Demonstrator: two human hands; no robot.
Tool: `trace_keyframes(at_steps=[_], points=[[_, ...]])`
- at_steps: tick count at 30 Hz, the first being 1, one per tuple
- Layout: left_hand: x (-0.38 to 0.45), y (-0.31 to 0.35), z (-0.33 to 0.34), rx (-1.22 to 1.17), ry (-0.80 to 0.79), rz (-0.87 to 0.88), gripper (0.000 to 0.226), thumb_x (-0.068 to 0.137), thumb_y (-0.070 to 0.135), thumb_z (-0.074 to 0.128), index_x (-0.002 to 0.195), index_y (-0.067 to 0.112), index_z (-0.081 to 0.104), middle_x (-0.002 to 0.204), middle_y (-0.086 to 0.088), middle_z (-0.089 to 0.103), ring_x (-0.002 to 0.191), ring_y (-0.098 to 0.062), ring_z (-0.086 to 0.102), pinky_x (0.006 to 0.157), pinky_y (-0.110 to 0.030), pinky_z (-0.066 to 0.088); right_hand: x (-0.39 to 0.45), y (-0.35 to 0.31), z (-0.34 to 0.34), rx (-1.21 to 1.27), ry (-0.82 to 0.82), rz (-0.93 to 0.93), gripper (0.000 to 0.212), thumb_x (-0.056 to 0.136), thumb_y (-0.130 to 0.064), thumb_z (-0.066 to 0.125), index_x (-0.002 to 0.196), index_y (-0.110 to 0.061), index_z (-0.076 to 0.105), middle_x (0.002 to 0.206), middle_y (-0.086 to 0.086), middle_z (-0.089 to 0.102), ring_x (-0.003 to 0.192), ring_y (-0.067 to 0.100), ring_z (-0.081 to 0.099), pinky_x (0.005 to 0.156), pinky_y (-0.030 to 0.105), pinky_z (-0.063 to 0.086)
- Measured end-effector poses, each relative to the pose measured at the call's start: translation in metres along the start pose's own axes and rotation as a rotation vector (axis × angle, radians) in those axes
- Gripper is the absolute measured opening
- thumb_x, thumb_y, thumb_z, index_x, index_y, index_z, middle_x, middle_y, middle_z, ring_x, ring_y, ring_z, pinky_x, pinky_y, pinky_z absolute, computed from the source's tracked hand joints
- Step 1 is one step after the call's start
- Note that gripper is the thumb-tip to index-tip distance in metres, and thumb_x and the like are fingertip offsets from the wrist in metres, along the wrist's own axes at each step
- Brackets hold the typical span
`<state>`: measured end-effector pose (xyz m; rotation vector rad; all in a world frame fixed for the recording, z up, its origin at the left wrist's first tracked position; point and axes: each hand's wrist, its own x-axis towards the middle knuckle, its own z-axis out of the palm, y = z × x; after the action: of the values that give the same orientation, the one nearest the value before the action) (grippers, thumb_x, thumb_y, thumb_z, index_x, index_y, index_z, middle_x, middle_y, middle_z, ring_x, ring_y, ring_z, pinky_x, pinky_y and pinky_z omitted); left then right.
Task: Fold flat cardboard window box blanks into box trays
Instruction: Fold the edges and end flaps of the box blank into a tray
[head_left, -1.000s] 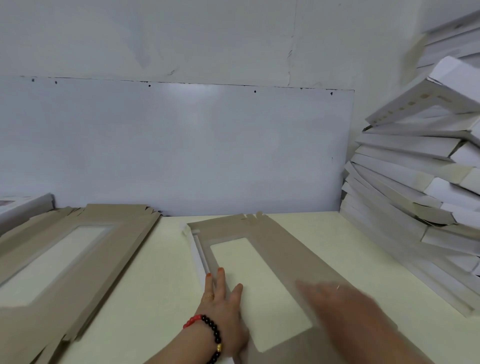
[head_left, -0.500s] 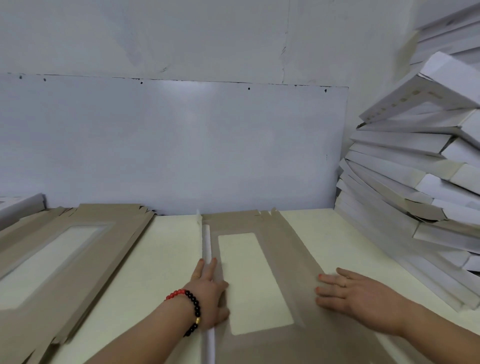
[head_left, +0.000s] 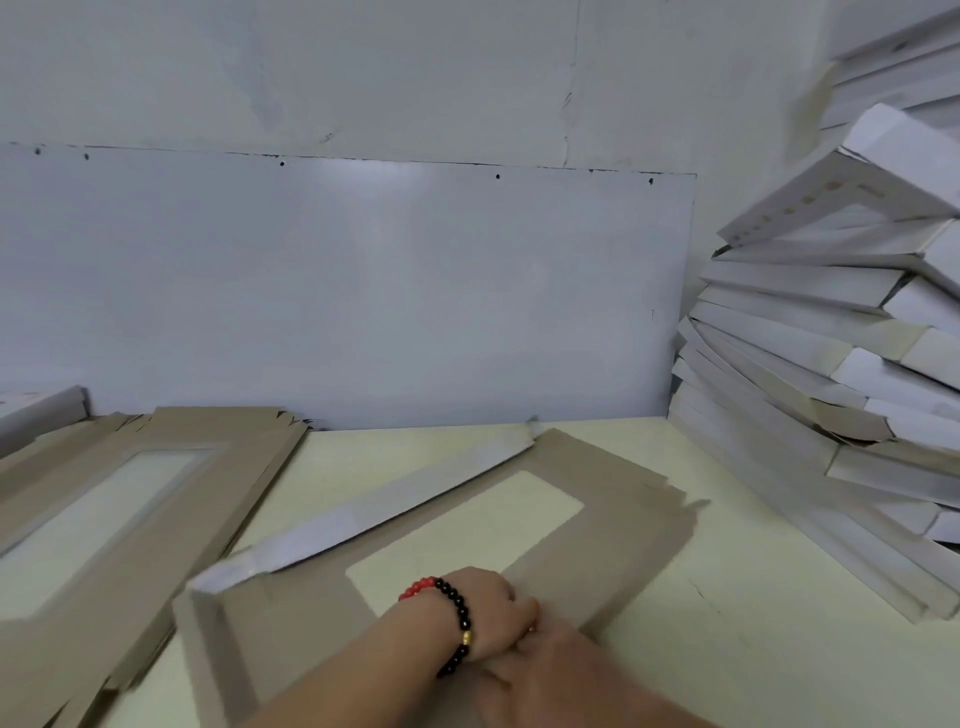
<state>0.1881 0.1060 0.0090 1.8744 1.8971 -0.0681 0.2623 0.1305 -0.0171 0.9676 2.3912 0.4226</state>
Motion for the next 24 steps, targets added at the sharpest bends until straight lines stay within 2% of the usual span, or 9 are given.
trace_keyframes(at_steps=[3,6,9,10,12,15,19,21,24], points=[[-0.005,0.008,-0.004,0.033,-0.076,-0.017,0.085,0.069,0.086,0.032,0.109,0.019,0.067,0.113,-0.004,0.065,0.104,-0.023,0.06,0.089,-0.034,0.046,0.022,-0.02,-0.027,0.245,-0.507,0.057,0.054,0.091,-0.05,0.051,0.122,-0.008,0.065,0.121,0.005,0.067,0.11,0.016,0.058,0.092,0.025,0.038],[-0.008,0.007,-0.01,0.07,-0.093,-0.028,0.089,0.066,0.09,0.034,0.107,0.018,0.067,0.11,-0.004,0.066,0.101,-0.024,0.061,0.089,-0.035,0.047,0.031,-0.018,-0.036,0.041,-0.506,0.126,0.059,0.089,-0.057,0.052,0.121,-0.009,0.066,0.119,0.005,0.068,0.108,0.015,0.06,0.093,0.025,0.039],[-0.01,-0.002,-0.008,0.042,-0.067,-0.017,0.083,0.076,0.085,0.027,0.106,0.018,0.066,0.116,-0.006,0.064,0.107,-0.024,0.058,0.089,-0.034,0.043,0.003,-0.01,0.004,-0.051,-0.248,-0.082,0.047,0.1,-0.041,0.044,0.135,-0.011,0.056,0.134,0.002,0.059,0.122,0.014,0.053,0.079,0.016,0.04],[-0.01,-0.005,-0.007,0.029,-0.058,-0.013,0.083,0.078,0.085,0.025,0.107,0.019,0.066,0.119,-0.006,0.063,0.109,-0.024,0.057,0.088,-0.033,0.041,-0.008,-0.003,0.019,-0.015,-0.064,-0.102,0.042,0.102,-0.032,0.041,0.138,-0.013,0.051,0.137,0.004,0.055,0.124,0.02,0.051,0.074,0.017,0.041],[-0.011,-0.007,-0.003,0.011,-0.052,-0.01,0.089,0.074,0.088,0.02,0.111,0.02,0.064,0.121,-0.006,0.062,0.11,-0.024,0.057,0.088,-0.033,0.04,-0.045,0.027,0.045,0.258,0.215,-0.257,0.038,0.099,-0.024,0.041,0.136,-0.021,0.049,0.136,0.007,0.053,0.12,0.029,0.052,0.084,0.029,0.045],[-0.014,-0.004,0.0,0.005,-0.072,-0.003,0.104,0.052,0.099,0.024,0.11,0.022,0.063,0.116,-0.003,0.061,0.102,-0.024,0.056,0.086,-0.035,0.043,-0.076,0.092,0.077,0.294,0.287,-0.148,0.04,0.095,-0.027,0.039,0.134,-0.032,0.048,0.143,-0.008,0.046,0.129,0.019,0.045,0.101,0.032,0.04],[-0.02,0.005,0.003,0.118,-0.047,-0.009,0.107,0.04,0.097,0.05,0.118,0.023,0.058,0.113,0.001,0.056,0.101,-0.022,0.056,0.081,-0.033,0.044,-0.08,0.121,0.093,0.328,0.301,0.019,0.042,0.092,-0.028,0.038,0.132,-0.033,0.05,0.135,-0.012,0.055,0.124,0.014,0.05,0.096,0.029,0.042],[-0.021,0.01,0.009,0.235,-0.044,-0.001,0.102,0.05,0.085,0.062,0.126,0.017,0.053,0.119,-0.005,0.052,0.108,-0.025,0.053,0.088,-0.035,0.046,-0.08,0.119,0.093,0.297,0.302,0.059,0.041,0.09,-0.026,0.039,0.129,-0.032,0.051,0.129,-0.01,0.058,0.118,0.017,0.054,0.091,0.03,0.044],[-0.022,0.016,0.016,0.33,0.0,0.021,0.064,0.078,0.056,0.061,0.126,0.014,0.054,0.121,-0.011,0.055,0.11,-0.029,0.055,0.09,-0.038,0.049,-0.076,0.108,0.087,0.254,0.286,0.097,0.04,0.087,-0.023,0.039,0.124,-0.028,0.052,0.121,-0.005,0.063,0.111,0.024,0.058,0.086,0.033,0.045]])
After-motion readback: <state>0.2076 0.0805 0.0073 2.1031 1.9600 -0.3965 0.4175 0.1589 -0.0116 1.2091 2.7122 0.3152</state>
